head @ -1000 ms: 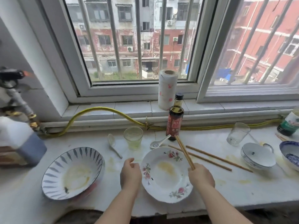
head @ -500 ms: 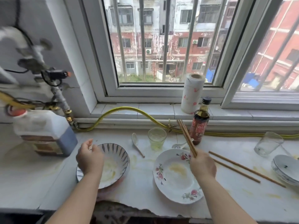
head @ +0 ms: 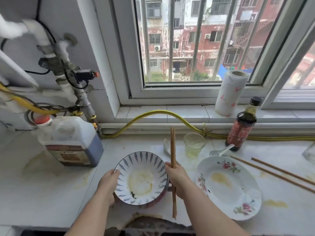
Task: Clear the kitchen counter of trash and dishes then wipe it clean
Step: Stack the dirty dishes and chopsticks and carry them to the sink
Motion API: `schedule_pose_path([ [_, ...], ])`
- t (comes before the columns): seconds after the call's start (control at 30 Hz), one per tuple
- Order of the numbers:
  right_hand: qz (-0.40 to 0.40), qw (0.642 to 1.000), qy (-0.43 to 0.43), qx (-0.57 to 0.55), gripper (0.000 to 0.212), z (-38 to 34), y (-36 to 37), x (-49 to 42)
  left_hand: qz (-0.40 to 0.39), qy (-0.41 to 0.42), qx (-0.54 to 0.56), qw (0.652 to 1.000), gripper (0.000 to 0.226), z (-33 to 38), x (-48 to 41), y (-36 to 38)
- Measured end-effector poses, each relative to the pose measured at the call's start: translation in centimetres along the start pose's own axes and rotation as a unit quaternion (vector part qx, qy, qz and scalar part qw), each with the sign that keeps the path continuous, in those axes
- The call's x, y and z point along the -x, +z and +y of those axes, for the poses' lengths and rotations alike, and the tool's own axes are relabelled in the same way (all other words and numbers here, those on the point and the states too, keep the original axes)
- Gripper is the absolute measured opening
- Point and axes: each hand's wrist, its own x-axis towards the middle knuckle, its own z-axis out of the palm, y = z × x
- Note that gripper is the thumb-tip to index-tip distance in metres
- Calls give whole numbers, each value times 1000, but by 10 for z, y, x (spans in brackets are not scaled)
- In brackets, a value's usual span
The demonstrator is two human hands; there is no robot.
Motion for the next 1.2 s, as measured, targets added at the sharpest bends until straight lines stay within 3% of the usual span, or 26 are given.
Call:
schedule_pose_path([
  [0.3,92,995,-35,-10,28,-10,-18,12,-41,49,36,997,20,44,33,21],
  [0.5,177,982,-70,4,27,-29,-96,39,-116,63,49,990,19,75,86,85],
  [0.73,242,970,-25,-16,26,-10,-194,57,-186,33,13,982,20,56,125,179],
  [1.0,242,970,9,3,28,8,-236,40,-135,28,-17,990,21,33,138,228],
  [1.1,234,972,12,25,38,12,-242,33,-110,43,-47,992,26,29,137,236],
  [1.2,221,974,12,52,28,12,-247,32,-85,21,-65,994,38,22,131,244],
])
